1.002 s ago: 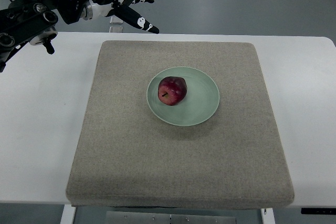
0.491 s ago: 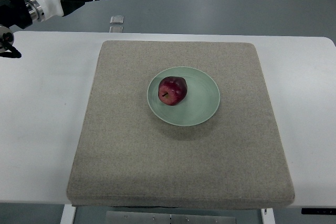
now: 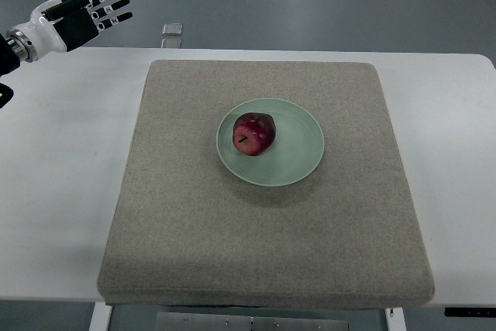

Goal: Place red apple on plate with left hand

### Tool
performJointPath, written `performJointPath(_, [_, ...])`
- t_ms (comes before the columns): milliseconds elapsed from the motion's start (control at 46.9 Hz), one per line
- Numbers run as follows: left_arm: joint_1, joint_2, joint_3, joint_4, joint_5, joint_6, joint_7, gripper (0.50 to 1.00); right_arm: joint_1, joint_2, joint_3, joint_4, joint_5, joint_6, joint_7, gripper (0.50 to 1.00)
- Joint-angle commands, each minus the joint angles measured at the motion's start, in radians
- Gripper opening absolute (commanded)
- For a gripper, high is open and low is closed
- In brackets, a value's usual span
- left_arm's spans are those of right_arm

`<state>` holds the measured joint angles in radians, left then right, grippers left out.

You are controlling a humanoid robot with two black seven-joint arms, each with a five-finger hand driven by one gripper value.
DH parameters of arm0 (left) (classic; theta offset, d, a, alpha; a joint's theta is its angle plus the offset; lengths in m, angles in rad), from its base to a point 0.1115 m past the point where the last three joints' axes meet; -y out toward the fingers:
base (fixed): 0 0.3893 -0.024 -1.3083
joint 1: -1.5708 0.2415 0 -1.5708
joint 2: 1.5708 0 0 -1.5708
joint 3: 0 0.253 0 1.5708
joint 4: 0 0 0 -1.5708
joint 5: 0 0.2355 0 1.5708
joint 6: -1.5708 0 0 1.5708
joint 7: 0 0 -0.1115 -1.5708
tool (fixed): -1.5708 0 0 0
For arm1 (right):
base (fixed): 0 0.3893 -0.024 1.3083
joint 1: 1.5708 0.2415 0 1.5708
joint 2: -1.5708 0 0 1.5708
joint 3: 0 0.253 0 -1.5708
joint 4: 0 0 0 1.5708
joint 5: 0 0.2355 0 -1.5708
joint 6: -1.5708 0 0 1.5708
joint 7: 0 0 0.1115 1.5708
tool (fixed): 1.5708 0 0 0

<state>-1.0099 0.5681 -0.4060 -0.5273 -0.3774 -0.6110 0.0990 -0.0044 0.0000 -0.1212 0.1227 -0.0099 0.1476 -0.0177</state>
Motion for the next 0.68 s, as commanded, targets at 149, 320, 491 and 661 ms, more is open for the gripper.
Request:
performJointPath(149, [0.019, 0.001, -0.014, -0.007, 0.008, 0.0, 0.01, 0.999, 0.0, 0.0, -0.003, 0.003, -0.002, 0.009, -0.001, 0.964])
performJointPath(320, [0.019, 0.001, -0.016, -0.008, 0.009, 0.0, 0.01, 0.999, -0.005, 0.0, -0.002, 0.002, 0.002, 0.001, -0.001, 0.964])
performJointPath(491, [0.017, 0.001, -0.016, -0.008, 0.012, 0.0, 0.01, 0.999, -0.008, 0.0, -0.002, 0.009, 0.001, 0.012, -0.001, 0.964])
performJointPath(661, [0.017, 0.001, -0.014, -0.014, 0.012, 0.0, 0.015, 0.999, -0.008, 0.0, -0.002, 0.014, -0.001, 0.015, -0.005, 0.964])
